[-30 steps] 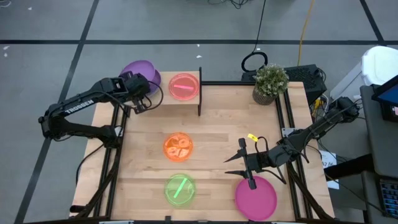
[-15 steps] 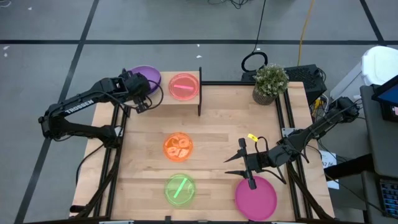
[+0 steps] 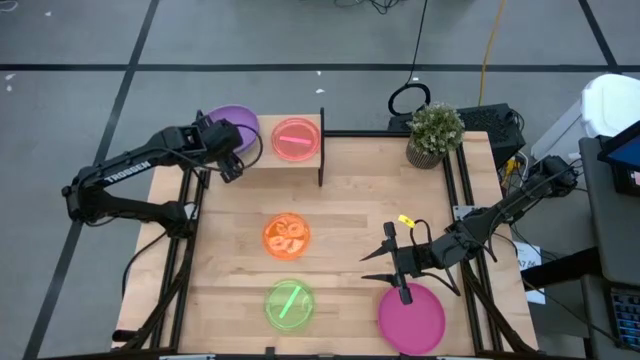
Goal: Place and stack plates onto a shelf
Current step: Stack the transparent green plate on top of the transparent pink plate on the shelf
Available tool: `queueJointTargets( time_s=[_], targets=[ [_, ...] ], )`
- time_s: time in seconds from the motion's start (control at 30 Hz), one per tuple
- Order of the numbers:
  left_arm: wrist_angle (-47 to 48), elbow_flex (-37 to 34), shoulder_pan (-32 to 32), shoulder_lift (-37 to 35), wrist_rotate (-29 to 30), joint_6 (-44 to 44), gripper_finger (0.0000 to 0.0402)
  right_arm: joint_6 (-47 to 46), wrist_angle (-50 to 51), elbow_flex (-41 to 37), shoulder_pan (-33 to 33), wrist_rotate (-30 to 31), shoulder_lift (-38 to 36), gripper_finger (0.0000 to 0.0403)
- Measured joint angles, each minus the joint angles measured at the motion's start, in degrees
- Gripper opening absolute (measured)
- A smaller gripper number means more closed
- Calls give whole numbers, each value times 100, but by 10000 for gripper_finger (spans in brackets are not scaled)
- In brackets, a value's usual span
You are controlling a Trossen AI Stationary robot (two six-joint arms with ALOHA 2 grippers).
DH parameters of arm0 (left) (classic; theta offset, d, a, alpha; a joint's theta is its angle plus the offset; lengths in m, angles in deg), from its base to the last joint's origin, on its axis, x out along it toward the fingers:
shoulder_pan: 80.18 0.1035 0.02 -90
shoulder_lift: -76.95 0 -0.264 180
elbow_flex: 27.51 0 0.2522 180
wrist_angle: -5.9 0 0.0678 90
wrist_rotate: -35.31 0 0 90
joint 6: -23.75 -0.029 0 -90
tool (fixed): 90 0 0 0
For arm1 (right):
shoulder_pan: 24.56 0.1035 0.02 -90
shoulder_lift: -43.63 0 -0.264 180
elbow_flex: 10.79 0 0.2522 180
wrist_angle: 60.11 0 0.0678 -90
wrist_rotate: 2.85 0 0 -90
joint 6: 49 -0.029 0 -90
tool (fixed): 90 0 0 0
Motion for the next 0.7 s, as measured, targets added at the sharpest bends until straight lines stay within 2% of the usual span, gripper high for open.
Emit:
queueJointTargets(
  time_s=[0.1, 0.23, 0.33, 0.57, 0.7],
  targets=[
    [-19, 0, -125, 0, -90, 417, 245, 0, 0, 0, -2, 0, 0, 165],
    [-7, 0, -320, 0, -729, 1058, 246, -2, 2, 0, -2, 0, 0, 165],
    [-53, -2, -591, 0, -967, 1605, 246, -2, 0, 0, -2, 0, 0, 165],
    [-800, -2, -1503, 0, -988, 1595, 246, -4, 0, 0, -1, 1, 0, 165],
    [-1056, -2, -1983, 0, -590, 1700, 246, -32, 0, 0, -2, 1, 0, 165]
  ],
)
